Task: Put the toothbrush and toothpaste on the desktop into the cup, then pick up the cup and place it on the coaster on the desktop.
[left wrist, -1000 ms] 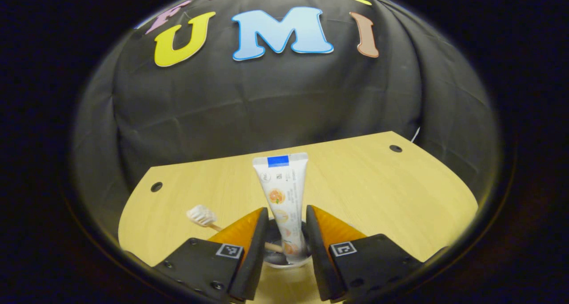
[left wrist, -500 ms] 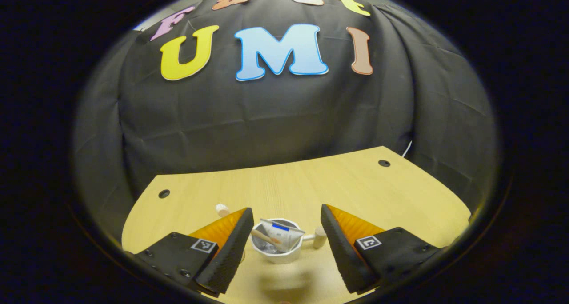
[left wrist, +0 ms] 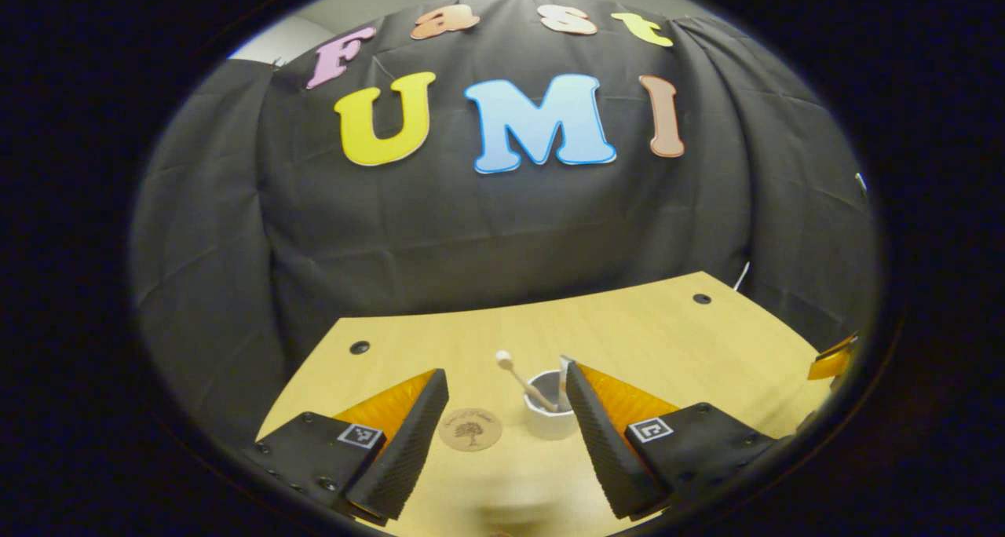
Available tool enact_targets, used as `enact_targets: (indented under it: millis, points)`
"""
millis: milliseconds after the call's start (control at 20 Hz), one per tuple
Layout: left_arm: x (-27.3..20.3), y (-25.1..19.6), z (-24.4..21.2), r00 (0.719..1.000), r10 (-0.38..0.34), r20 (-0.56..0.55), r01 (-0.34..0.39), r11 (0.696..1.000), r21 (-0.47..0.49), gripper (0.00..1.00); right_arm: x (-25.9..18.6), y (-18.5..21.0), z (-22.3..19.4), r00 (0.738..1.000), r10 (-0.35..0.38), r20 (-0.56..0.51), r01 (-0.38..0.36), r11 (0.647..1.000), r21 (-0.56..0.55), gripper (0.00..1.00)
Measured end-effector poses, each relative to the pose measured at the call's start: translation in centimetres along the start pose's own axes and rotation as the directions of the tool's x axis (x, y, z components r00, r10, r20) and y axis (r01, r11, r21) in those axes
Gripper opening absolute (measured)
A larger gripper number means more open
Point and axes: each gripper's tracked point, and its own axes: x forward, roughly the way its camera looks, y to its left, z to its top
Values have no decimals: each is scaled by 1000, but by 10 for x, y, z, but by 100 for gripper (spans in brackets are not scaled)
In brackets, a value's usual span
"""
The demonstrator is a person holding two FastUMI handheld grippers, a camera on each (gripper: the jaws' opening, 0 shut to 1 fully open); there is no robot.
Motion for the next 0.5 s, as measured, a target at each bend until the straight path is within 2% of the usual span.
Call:
enact_targets:
  millis: [150, 300, 500]
  points:
    - [-43, 59, -8, 995, 99, -9, -99, 995, 0, 98, 13, 23, 5, 992, 110, -55, -117, 984, -138, 26]
    - [-96, 112, -25, 976, 216, -36, -217, 976, -25, 98, 27, 57, 13, 966, 230, -116, -249, 949, -193, 30]
    - [-164, 173, -52, 925, 371, -89, -378, 922, -87, 98, 51, 85, 23, 942, 276, -189, -324, 895, -307, 32]
